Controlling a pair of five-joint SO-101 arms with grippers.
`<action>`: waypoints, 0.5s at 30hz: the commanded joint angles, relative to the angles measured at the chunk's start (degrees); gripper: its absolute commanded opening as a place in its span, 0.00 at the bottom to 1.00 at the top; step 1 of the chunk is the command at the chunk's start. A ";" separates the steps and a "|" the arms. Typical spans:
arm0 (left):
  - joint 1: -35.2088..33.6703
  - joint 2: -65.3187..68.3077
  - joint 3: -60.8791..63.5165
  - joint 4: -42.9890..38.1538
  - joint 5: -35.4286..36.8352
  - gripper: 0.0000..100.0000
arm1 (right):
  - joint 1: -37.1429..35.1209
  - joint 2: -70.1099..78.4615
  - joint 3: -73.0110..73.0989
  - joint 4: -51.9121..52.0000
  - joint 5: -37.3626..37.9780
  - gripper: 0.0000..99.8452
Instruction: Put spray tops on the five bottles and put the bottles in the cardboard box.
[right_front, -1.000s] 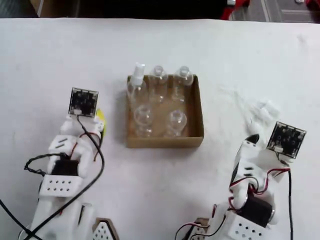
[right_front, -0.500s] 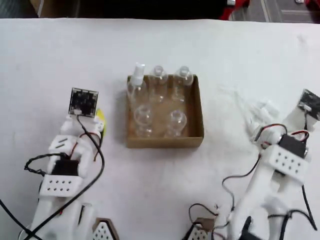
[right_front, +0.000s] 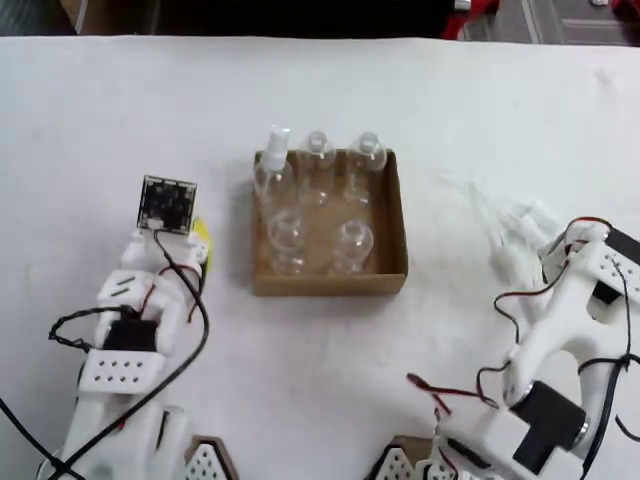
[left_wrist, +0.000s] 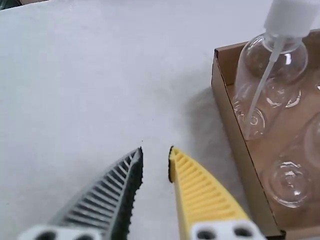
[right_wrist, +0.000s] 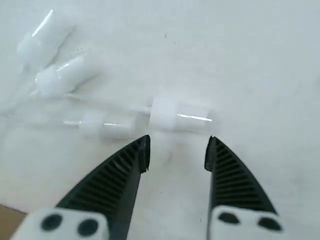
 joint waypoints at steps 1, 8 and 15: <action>0.57 0.04 -0.44 -1.58 -0.18 0.09 | 0.48 2.59 -2.37 -2.15 -2.55 0.16; 0.66 0.04 -0.44 -1.58 -0.18 0.09 | 0.84 8.22 -4.40 -3.21 -5.89 0.16; 0.66 0.04 -0.44 -1.58 -0.18 0.09 | 0.57 8.57 -5.10 -3.47 -5.89 0.16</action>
